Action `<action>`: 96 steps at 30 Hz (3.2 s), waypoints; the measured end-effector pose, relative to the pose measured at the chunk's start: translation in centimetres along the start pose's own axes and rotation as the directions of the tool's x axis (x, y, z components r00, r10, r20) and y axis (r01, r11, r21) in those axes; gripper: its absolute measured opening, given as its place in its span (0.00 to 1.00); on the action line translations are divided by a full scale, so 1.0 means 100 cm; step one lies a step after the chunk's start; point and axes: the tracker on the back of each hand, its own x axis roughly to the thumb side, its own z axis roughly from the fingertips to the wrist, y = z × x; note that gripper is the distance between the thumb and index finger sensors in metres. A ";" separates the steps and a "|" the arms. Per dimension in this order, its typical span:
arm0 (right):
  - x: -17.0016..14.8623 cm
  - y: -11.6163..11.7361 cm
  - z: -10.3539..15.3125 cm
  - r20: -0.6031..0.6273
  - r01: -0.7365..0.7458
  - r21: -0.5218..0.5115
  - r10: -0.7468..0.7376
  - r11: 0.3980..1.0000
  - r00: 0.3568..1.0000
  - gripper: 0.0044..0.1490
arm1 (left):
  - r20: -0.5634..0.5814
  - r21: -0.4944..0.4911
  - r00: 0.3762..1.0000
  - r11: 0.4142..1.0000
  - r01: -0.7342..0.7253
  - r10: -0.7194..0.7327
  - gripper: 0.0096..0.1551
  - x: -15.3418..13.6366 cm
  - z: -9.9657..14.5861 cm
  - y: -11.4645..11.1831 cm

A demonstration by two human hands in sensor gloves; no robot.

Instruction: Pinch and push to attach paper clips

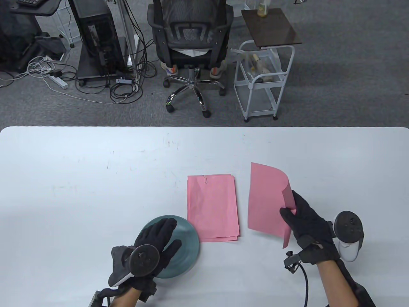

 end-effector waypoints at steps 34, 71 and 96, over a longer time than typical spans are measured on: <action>-0.033 0.079 0.016 -0.031 0.233 0.437 -0.244 0.869 0.969 0.39 | 0.078 0.016 0.810 0.812 -0.583 0.581 0.20 0.003 -0.006 -0.018; -0.038 0.074 0.016 0.106 0.023 0.357 -0.065 0.934 0.992 0.27 | 0.116 -0.004 0.934 0.941 -0.339 0.337 0.21 0.016 -0.007 -0.022; -0.036 0.070 0.017 0.071 0.039 0.315 -0.064 0.948 0.995 0.26 | 0.235 -0.194 0.760 0.737 0.647 -0.605 0.28 0.001 -0.021 -0.056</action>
